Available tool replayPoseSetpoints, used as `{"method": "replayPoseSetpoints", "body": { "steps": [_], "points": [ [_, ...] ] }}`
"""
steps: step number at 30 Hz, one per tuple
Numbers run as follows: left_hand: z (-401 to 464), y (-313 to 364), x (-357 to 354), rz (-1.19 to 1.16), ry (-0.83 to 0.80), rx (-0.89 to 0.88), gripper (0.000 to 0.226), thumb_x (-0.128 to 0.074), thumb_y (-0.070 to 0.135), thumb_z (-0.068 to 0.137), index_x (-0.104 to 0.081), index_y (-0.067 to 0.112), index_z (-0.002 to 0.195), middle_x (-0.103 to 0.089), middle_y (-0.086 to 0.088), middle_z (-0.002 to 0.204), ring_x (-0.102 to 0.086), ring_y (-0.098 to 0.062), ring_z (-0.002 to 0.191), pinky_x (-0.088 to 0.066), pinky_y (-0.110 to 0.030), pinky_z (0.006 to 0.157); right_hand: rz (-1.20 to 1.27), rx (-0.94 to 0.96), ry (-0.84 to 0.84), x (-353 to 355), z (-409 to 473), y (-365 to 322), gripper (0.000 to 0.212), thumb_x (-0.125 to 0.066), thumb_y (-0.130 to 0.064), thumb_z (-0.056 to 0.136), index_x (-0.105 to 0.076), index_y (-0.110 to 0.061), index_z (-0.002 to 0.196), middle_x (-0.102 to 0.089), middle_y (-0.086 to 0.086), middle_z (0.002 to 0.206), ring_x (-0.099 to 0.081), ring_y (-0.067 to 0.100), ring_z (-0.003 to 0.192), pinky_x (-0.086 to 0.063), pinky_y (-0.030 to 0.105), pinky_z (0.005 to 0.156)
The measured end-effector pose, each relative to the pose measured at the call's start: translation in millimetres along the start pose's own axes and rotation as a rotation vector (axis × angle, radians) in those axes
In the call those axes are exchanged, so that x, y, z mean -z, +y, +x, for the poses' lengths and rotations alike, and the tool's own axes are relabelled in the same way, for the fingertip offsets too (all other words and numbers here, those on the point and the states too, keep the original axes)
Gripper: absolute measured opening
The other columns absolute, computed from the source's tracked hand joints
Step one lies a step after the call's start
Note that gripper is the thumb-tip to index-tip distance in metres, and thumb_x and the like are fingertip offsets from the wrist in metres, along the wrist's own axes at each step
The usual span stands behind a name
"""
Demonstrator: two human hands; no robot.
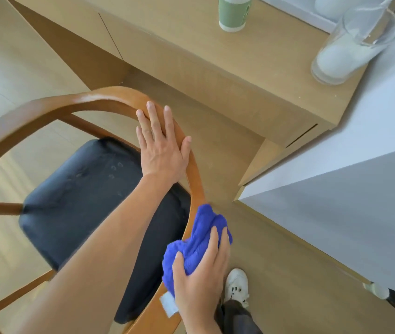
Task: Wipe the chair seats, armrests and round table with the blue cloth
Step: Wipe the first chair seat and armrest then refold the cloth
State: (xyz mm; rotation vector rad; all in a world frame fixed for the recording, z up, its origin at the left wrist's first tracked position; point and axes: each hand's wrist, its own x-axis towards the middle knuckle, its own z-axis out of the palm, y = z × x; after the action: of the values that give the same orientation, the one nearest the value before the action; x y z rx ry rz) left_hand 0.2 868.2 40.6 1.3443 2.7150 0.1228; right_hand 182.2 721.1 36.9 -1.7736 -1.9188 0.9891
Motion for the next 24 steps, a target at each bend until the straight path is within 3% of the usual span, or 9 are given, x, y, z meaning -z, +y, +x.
{"method": "replayPoseSetpoints", "body": {
  "steps": [2, 4, 7, 10, 12, 15, 19, 21, 24],
  "points": [
    [-12.7, 1.4, -2.7, 0.021, 0.005, -0.038, 0.072, -0.023, 0.050, 0.099, 0.006, 0.012, 0.153, 0.015, -0.017, 0.159, 0.012, -0.038, 0.146, -0.001, -0.051, 0.118, 0.164, -0.074, 0.010, -2.3, -31.6, 5.5, 0.092, -0.086, -0.010, 0.064, -0.036, -0.005, 0.142, -0.032, 0.016, 0.151, -0.032, 0.026, 0.137, -0.022, 0.017, 0.112],
    [-39.8, 7.1, -9.5, 0.033, -0.027, -0.095, 0.071, -0.027, 0.044, 0.099, 0.006, 0.011, 0.153, 0.015, -0.017, 0.159, 0.010, -0.036, 0.147, -0.003, -0.049, 0.118, 0.240, -0.108, -0.008, -3.9, -45.2, 10.0, 0.093, -0.083, -0.010, 0.069, -0.028, -0.011, 0.144, -0.029, 0.012, 0.152, -0.030, 0.021, 0.137, -0.018, 0.009, 0.111],
    [-85.7, 13.3, -24.2, 0.045, -0.122, -0.189, 0.067, -0.028, 0.039, 0.101, 0.005, 0.012, 0.153, 0.017, -0.015, 0.159, 0.008, -0.032, 0.148, -0.009, -0.052, 0.120, 0.306, -0.147, -0.036, 3.3, -12.7, 7.2, 0.083, -0.075, -0.025, 0.079, -0.024, -0.027, 0.145, -0.030, -0.002, 0.154, -0.034, 0.016, 0.138, -0.033, 0.029, 0.112],
    [-101.7, 8.1, -29.6, 0.025, -0.180, -0.217, 0.062, -0.025, 0.040, 0.103, -0.001, 0.015, 0.154, 0.017, -0.009, 0.160, 0.005, -0.030, 0.148, -0.011, -0.051, 0.119, 0.287, -0.095, -0.144, 8.9, 42.7, 6.0, 0.077, -0.071, -0.028, 0.078, -0.030, -0.026, 0.143, -0.038, -0.010, 0.148, -0.038, 0.010, 0.133, -0.046, 0.037, 0.101],
    [-101.0, 2.4, -28.6, -0.010, -0.210, -0.248, 0.061, -0.025, 0.041, 0.103, -0.003, 0.017, 0.154, 0.018, -0.008, 0.160, 0.003, -0.030, 0.148, -0.012, -0.050, 0.118, 0.297, -0.053, -0.142, 8.9, 43.7, 8.2, 0.078, -0.069, -0.025, 0.079, -0.029, -0.024, 0.146, -0.033, -0.008, 0.151, -0.032, 0.011, 0.138, -0.042, 0.038, 0.106],
    [-99.5, -4.2, -26.9, -0.012, -0.218, -0.306, 0.062, -0.025, 0.042, 0.102, -0.001, 0.017, 0.154, 0.021, -0.008, 0.159, 0.004, -0.029, 0.148, -0.010, -0.049, 0.119, 0.362, -0.084, -0.026, -4.9, -28.4, 22.7, 0.081, -0.065, -0.024, 0.080, -0.023, -0.022, 0.149, -0.022, -0.008, 0.157, -0.019, 0.011, 0.145, -0.029, 0.036, 0.115],
    [-121.3, -7.1, -30.0, -0.010, -0.248, -0.347, 0.060, -0.016, 0.042, 0.103, 0.004, 0.018, 0.154, 0.020, -0.006, 0.160, 0.008, -0.025, 0.148, -0.006, -0.047, 0.119, 0.550, -0.204, 0.032, -29.0, -132.1, 23.8, 0.090, -0.062, -0.032, 0.077, -0.010, -0.041, 0.149, -0.011, -0.013, 0.160, -0.019, 0.011, 0.146, -0.023, 0.023, 0.114],
    [-138.9, -9.4, -32.4, -0.058, -0.280, -0.330, 0.059, -0.015, 0.042, 0.102, 0.004, 0.019, 0.154, 0.013, -0.005, 0.161, 0.007, -0.024, 0.149, -0.006, -0.048, 0.120, 0.618, -0.232, 0.057, -30.6, -135.5, 23.8, 0.086, -0.062, -0.029, 0.078, -0.013, -0.044, 0.147, -0.016, -0.015, 0.158, -0.021, 0.006, 0.144, -0.027, 0.026, 0.114],
    [-148.9, -12.2, -33.8, -0.023, -0.270, -0.308, 0.060, -0.013, 0.041, 0.101, 0.003, 0.018, 0.154, 0.012, -0.002, 0.162, 0.009, -0.023, 0.148, -0.005, -0.049, 0.119, 0.620, -0.260, 0.047, -20.3, -86.4, 30.5, 0.076, -0.061, -0.022, 0.078, -0.027, -0.035, 0.144, -0.031, -0.014, 0.152, -0.029, 0.001, 0.139, -0.033, 0.034, 0.111]
  ]
}}
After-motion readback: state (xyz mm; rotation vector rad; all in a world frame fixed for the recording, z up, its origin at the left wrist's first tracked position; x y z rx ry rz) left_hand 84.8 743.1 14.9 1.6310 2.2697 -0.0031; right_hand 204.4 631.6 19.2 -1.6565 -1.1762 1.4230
